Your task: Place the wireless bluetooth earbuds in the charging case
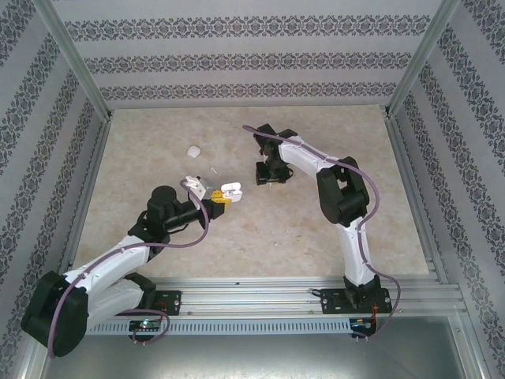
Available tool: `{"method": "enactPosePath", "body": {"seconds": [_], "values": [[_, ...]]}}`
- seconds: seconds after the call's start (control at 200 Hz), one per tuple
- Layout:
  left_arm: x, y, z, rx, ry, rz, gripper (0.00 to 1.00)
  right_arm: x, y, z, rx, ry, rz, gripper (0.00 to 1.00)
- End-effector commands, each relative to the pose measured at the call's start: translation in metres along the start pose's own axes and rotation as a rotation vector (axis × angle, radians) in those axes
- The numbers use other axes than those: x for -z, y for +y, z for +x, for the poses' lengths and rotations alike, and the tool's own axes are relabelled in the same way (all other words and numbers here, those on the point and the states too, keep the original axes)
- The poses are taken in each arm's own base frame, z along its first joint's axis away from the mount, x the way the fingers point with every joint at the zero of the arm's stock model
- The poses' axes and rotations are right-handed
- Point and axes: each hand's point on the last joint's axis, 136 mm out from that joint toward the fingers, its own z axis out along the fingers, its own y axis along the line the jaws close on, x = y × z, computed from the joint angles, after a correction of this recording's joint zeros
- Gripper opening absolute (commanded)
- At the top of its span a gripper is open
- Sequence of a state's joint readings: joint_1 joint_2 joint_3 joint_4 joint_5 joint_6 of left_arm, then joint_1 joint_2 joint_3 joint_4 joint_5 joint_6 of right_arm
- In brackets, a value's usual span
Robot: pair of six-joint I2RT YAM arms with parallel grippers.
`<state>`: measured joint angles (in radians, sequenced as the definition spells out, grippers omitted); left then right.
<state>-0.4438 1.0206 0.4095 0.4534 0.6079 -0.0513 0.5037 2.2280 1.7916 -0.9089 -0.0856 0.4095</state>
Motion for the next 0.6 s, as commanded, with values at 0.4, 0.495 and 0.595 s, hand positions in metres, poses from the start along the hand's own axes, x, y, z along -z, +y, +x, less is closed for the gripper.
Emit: {"method": "enactPosePath", "body": {"seconds": [0.4, 0.495, 0.595], "values": [[-0.002, -0.004, -0.001, -0.048, 0.027, 0.031, 0.0, -0.019, -0.01, -0.007, 0.038, 0.041, 0.066, 0.46], [-0.002, -0.004, 0.0, -0.051, 0.027, 0.034, 0.0, -0.023, -0.013, -0.005, 0.048, 0.05, 0.079, 0.43], [-0.002, -0.005, -0.001, -0.051, 0.023, 0.038, 0.0, -0.025, -0.016, -0.003, 0.052, 0.058, 0.093, 0.4]]}}
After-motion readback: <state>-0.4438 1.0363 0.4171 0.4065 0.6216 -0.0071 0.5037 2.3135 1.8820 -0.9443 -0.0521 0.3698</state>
